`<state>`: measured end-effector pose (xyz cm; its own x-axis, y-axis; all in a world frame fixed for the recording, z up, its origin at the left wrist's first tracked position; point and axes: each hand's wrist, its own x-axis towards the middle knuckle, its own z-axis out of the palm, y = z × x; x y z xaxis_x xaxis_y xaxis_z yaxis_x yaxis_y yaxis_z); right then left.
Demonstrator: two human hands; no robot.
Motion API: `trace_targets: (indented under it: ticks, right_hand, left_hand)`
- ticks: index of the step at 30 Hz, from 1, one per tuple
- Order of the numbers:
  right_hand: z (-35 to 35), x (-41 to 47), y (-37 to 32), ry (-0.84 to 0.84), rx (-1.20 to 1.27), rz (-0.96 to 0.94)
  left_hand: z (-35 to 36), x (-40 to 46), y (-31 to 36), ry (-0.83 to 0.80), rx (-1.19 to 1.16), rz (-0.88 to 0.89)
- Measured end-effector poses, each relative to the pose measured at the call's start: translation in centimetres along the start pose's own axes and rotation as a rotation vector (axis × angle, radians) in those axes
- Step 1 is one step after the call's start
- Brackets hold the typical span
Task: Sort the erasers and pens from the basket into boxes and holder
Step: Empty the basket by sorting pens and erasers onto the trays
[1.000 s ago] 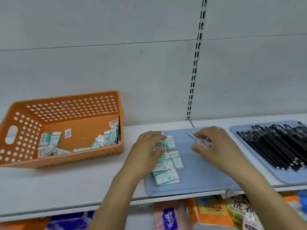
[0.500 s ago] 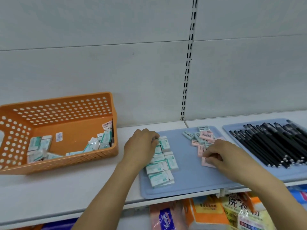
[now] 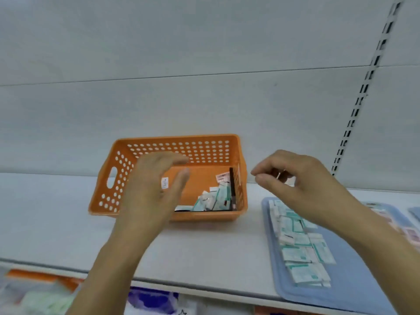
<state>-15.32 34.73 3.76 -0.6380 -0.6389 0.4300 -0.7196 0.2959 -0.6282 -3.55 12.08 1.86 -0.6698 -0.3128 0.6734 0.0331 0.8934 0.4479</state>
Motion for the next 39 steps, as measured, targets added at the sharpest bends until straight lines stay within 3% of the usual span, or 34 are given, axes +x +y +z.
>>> trace_targets:
  ticks: [2, 4, 6, 8, 12, 19, 28, 33, 39]
  right_hand:
    - [2.1, 2.8, -2.0, -0.117, 0.031, -0.036]
    - [4.9, 5.8, -3.6, -0.281, 0.032, -0.035]
    - [8.1, 8.7, -4.6, -0.440, 0.033, -0.019]
    - [11.5, 11.2, -5.3, -0.552, 0.015, 0.022]
    - [17.9, 15.1, -5.8, -0.613, -0.142, 0.097]
    - [23.8, 17.0, -5.9, -0.650, -0.120, 0.142]
    - [23.0, 15.7, -6.7, -0.722, -0.392, -0.089]
    - [22.6, 15.4, -6.7, -0.837, -0.393, -0.020]
    - [23.0, 14.5, -6.8, -0.762, -0.446, -0.152]
  left_hand:
    - [-2.6, 0.6, -4.8, 0.108, 0.227, -0.138]
    - [-4.3, 1.3, -8.7, 0.078, 0.382, -0.360]
    - [-4.9, 1.8, -11.1, -0.042, 0.361, -0.516]
    - [-4.4, 1.5, -12.0, -0.127, 0.179, -0.581]
    - [-3.4, 0.0, -12.2, -0.082, -0.061, -0.575]
    - [-3.7, -0.7, -12.7, -0.083, -0.101, -0.530]
    - [-3.4, -0.8, -13.3, -0.040, -0.172, -0.521]
    - [-3.1, -0.8, -13.6, -0.037, -0.195, -0.525]
    - [-2.9, -0.6, -13.8, -0.024, -0.216, -0.540]
